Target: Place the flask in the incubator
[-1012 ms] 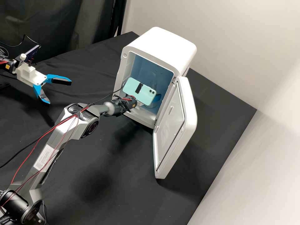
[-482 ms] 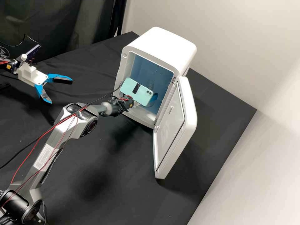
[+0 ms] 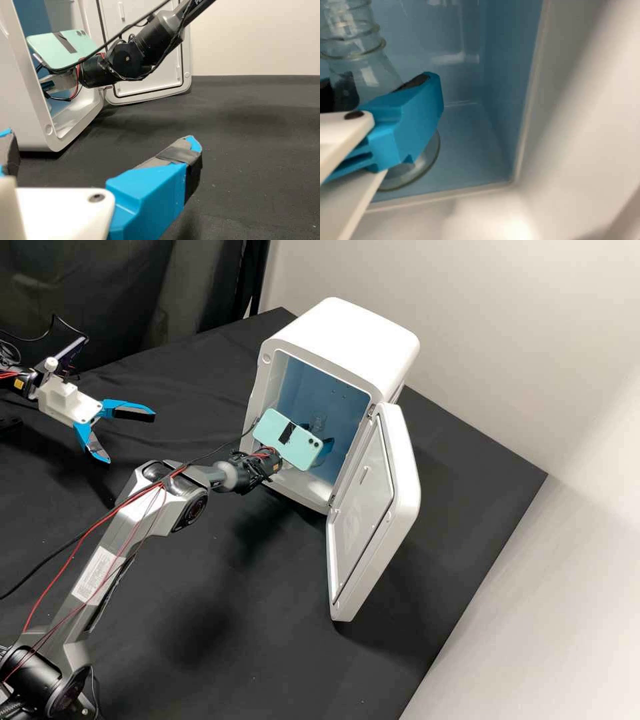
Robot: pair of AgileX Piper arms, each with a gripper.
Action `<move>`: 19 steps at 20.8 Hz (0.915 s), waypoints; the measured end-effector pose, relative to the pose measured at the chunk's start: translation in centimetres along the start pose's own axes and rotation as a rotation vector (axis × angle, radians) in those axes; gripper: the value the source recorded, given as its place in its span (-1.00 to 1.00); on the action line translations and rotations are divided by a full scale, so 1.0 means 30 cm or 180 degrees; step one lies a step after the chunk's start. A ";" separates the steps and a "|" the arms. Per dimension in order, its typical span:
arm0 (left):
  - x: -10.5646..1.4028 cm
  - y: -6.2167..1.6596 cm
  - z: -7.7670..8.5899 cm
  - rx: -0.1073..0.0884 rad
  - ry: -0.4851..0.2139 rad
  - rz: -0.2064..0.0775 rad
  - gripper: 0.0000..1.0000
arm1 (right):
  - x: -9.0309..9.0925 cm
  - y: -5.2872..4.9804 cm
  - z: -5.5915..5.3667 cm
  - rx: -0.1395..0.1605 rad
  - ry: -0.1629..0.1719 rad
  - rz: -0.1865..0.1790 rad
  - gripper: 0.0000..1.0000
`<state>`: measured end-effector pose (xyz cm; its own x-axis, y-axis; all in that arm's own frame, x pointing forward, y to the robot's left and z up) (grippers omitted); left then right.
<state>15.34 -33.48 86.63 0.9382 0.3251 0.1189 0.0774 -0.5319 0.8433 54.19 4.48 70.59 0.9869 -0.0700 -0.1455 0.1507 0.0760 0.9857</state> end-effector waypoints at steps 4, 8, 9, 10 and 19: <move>0.000 0.000 0.000 0.0000 0.0000 0.0000 1.00 | 0.001 0.006 0.008 0.0130 0.0060 -0.0038 -1.00; 0.000 0.000 0.000 0.0000 0.0000 0.0000 1.00 | 0.002 0.012 0.014 0.0170 0.0089 -0.0059 -1.00; 0.000 0.000 0.000 0.0000 0.0000 0.0000 1.00 | 0.003 0.014 0.017 0.0159 0.0090 -0.0058 -1.00; 0.000 0.000 0.000 0.0000 0.0000 0.0000 1.00 | 0.003 0.016 0.019 0.0164 0.0086 -0.0055 -1.00; 0.000 0.000 0.000 0.0000 0.0000 0.0000 1.00 | 0.003 0.016 0.019 0.0174 0.0086 -0.0055 -1.00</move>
<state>15.34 -33.48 86.63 0.9382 0.3251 0.1189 0.0774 -0.5319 0.8433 54.31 3.95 71.10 0.9855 -0.0438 -0.1640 0.1650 0.0205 0.9861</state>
